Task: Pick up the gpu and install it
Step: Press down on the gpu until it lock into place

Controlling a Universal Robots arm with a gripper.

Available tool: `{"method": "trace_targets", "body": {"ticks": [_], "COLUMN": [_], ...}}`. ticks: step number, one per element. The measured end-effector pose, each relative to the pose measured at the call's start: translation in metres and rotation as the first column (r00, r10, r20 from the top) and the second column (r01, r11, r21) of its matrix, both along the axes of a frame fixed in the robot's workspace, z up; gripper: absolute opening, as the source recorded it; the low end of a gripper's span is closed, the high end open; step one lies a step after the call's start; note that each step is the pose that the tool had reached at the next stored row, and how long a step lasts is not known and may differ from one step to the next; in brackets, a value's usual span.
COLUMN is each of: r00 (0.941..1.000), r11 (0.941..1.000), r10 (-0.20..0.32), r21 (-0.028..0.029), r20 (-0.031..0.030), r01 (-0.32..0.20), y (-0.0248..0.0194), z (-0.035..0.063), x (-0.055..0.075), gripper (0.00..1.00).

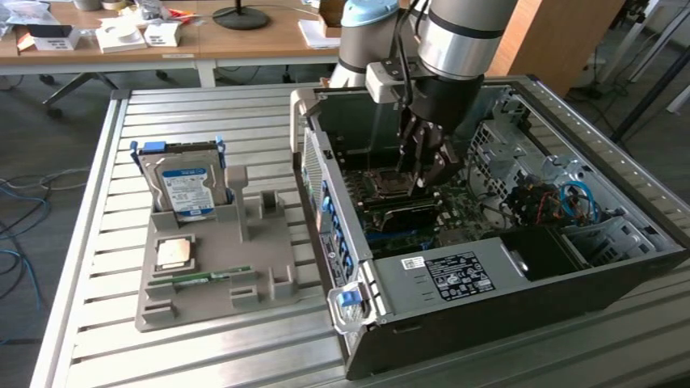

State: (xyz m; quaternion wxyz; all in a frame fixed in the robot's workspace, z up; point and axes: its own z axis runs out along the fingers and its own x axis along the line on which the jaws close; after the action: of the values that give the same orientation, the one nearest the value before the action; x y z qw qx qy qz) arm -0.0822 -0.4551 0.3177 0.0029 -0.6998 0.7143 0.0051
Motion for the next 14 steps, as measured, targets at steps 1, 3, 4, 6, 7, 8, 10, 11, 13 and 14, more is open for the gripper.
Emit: {"method": "trace_targets", "body": {"ticks": [1,3,4,6,7,8,10,11,13,14], "r00": [1.0000,1.0000,1.0000,1.0000,1.0000,1.0000,1.0000,1.0000,1.0000,1.0000], "r11": [1.0000,1.0000,1.0000,1.0000,1.0000,1.0000,1.0000,1.0000,1.0000,1.0000], "r10": [0.000,0.000,0.000,0.000,0.000,0.000,0.000,0.000,0.000,0.000], "r21": [0.0001,0.0000,0.0000,0.0000,0.0000,0.0000,0.0000,0.0001,0.0000,0.0001], "r20": [0.0000,0.0000,0.0000,0.0000,0.0000,0.0000,0.0001,0.0000,0.0000,0.0000], "r01": [0.000,0.000,0.000,0.000,0.000,0.000,0.000,0.000,0.000,0.000], "y": [0.0000,0.0000,0.0000,0.0000,0.0000,0.0000,0.0000,0.0000,0.0000,0.0000], "z": [0.0000,0.0000,0.0000,0.0000,0.0000,0.0000,0.0000,0.0000,0.0000,0.0000], "x": [0.0000,0.0000,0.0000,0.0000,0.0000,0.0000,0.0000,0.0000,0.0000,0.0000], "gripper": [0.51,0.51,0.51,0.50,0.50,0.44,0.32,0.32,0.26,0.20]}}
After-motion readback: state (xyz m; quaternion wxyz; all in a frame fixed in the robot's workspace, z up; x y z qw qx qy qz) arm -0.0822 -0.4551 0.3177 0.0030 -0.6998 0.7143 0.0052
